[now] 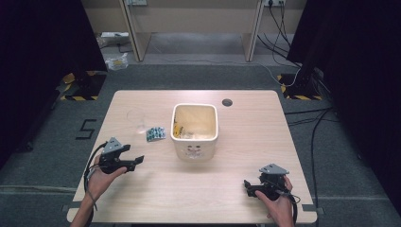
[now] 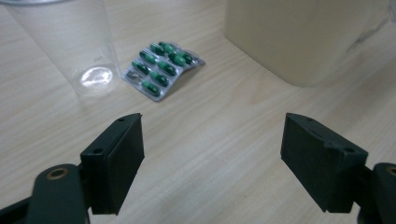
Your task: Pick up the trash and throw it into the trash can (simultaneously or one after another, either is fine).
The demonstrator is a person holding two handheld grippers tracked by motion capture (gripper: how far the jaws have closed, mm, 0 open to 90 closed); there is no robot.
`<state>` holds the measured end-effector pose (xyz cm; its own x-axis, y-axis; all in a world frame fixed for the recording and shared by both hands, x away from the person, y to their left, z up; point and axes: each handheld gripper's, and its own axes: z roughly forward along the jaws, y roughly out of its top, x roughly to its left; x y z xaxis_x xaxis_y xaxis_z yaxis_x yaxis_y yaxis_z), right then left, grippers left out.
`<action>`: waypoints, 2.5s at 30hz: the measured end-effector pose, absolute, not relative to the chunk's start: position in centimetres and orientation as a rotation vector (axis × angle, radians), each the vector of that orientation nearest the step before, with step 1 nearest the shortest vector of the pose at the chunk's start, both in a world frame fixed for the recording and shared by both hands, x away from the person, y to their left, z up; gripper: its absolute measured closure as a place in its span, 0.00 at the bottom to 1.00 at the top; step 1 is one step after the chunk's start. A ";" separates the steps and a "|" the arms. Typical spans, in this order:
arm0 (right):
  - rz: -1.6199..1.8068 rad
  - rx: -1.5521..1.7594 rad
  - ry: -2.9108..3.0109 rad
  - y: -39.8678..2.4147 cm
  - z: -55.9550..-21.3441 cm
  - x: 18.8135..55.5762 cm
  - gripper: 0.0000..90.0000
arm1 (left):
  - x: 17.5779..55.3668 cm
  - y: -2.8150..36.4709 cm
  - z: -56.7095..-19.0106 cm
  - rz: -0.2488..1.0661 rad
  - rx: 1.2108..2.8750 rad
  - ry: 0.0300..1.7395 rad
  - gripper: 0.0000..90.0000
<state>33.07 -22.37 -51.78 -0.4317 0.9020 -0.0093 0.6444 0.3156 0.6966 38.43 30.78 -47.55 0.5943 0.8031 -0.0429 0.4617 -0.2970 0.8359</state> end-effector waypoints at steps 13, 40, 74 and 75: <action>0.881 1.374 2.190 -22.4 -51.8 33.1 0.00 | 41.1 30.8 -46.0 0.509 1.888 0.994 0.22; 0.881 1.374 2.190 -22.4 -51.8 33.1 0.00 | 47.0 30.6 -43.6 0.531 1.932 1.008 0.31; 0.883 1.360 2.200 -22.4 -51.8 33.1 0.00 | 51.5 28.4 -45.7 0.587 2.166 1.043 0.87; 0.884 1.360 2.201 -22.4 -51.8 33.1 0.00 | 51.3 28.5 -45.4 0.596 2.160 1.038 0.89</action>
